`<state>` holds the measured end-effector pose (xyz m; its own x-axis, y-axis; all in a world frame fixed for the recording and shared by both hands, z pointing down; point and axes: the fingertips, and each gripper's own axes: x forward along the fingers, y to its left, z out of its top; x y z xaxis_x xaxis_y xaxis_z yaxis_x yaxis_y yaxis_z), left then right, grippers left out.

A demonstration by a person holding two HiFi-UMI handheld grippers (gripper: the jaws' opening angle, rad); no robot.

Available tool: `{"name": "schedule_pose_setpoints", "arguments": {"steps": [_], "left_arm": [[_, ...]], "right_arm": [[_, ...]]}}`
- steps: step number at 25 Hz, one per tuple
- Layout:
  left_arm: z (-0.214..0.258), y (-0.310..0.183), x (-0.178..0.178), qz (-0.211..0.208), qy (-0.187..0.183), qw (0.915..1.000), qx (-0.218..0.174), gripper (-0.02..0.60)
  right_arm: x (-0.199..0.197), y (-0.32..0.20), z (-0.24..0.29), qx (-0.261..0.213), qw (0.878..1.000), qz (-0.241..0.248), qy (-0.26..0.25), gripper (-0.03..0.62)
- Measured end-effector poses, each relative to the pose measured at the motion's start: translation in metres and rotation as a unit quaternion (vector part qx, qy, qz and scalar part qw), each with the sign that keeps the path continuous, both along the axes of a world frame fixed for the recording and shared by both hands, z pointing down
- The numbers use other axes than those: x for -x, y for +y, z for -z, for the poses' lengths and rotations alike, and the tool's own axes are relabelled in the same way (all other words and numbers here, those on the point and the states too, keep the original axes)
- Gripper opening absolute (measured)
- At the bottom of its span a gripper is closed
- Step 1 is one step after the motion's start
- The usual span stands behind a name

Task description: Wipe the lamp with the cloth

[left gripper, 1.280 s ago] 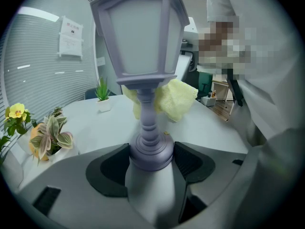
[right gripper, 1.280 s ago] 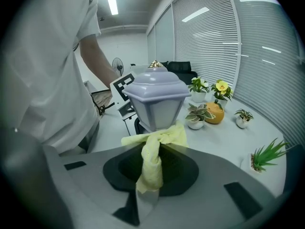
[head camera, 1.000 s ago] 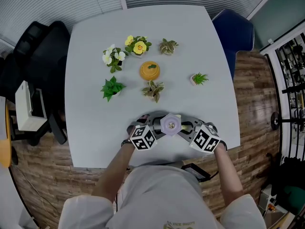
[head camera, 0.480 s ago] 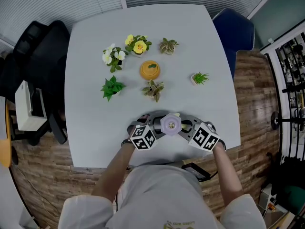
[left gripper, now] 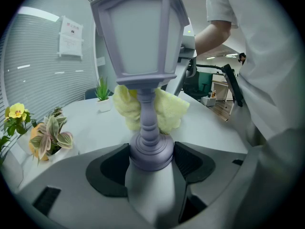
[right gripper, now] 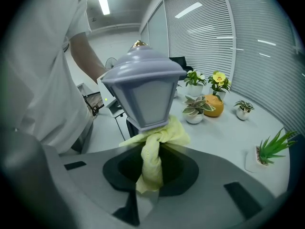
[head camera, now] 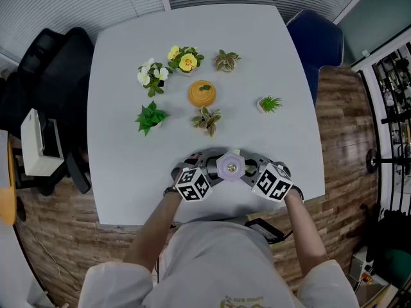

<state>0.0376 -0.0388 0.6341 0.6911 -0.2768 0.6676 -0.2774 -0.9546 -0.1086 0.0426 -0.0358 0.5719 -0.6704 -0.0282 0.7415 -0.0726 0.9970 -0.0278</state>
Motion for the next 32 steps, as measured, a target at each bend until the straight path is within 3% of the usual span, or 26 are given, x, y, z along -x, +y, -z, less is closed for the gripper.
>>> {"name": "schedule_pose_setpoints", "arguments": {"steps": [12, 20, 32], "left_arm": [[0.0, 0.0, 0.001, 0.0, 0.0, 1.0, -0.001, 0.304], [-0.001, -0.001, 0.0, 0.002, 0.0, 1.0, 0.0, 0.304], [0.0, 0.0, 0.0, 0.002, 0.0, 1.0, 0.001, 0.304]], "right_arm": [[-0.001, -0.002, -0.028, 0.004, 0.998, -0.023, 0.05, 0.067], [-0.002, -0.003, -0.03, 0.008, 0.998, -0.049, 0.042, 0.067], [0.001, 0.025, -0.027, 0.017, 0.998, -0.027, 0.049, 0.067]]}}
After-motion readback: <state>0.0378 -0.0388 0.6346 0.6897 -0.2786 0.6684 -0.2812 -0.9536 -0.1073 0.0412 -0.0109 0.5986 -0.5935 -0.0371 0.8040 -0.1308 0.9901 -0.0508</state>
